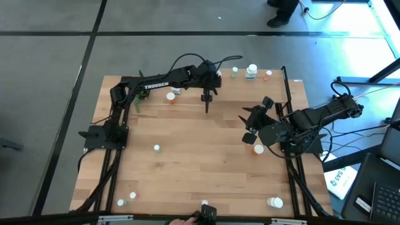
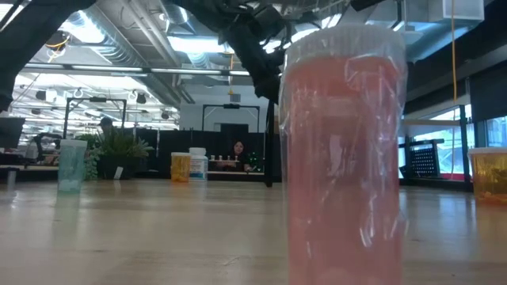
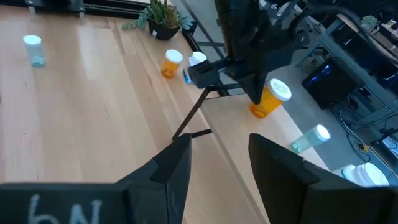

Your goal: Pick and place medicine bottles onto shelf by color

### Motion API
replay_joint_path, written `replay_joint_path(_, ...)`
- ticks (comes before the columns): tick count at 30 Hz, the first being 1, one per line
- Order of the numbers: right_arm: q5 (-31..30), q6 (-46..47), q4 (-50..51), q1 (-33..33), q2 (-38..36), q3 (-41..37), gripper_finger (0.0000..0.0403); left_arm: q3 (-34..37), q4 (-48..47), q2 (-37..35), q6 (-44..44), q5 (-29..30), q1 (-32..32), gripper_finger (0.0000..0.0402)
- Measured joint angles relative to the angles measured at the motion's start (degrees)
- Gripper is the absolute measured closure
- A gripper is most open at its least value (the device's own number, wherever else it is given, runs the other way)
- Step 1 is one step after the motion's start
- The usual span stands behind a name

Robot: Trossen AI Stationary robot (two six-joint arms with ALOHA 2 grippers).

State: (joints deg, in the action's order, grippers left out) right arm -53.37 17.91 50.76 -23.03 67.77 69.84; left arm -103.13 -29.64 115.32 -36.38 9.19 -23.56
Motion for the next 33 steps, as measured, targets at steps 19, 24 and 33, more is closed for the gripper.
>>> replay_joint_path(19,0.51,0.04,-0.15,0.0,0.0,0.0,0.024,0.1,2.39,0.16,0.13,0.99,-2.72,0.0402)
replay_joint_path(24,0.51,1.41,-0.15,0.0,0.0,0.0,0.024,0.1,3.65,0.14,0.13,0.97,-2.99,0.0402)
replay_joint_path(33,0.51,1.49,-0.13,0.0,0.0,0.0,0.024,0.1,3.67,0.14,-0.22,1.09,-3.44,0.0402)
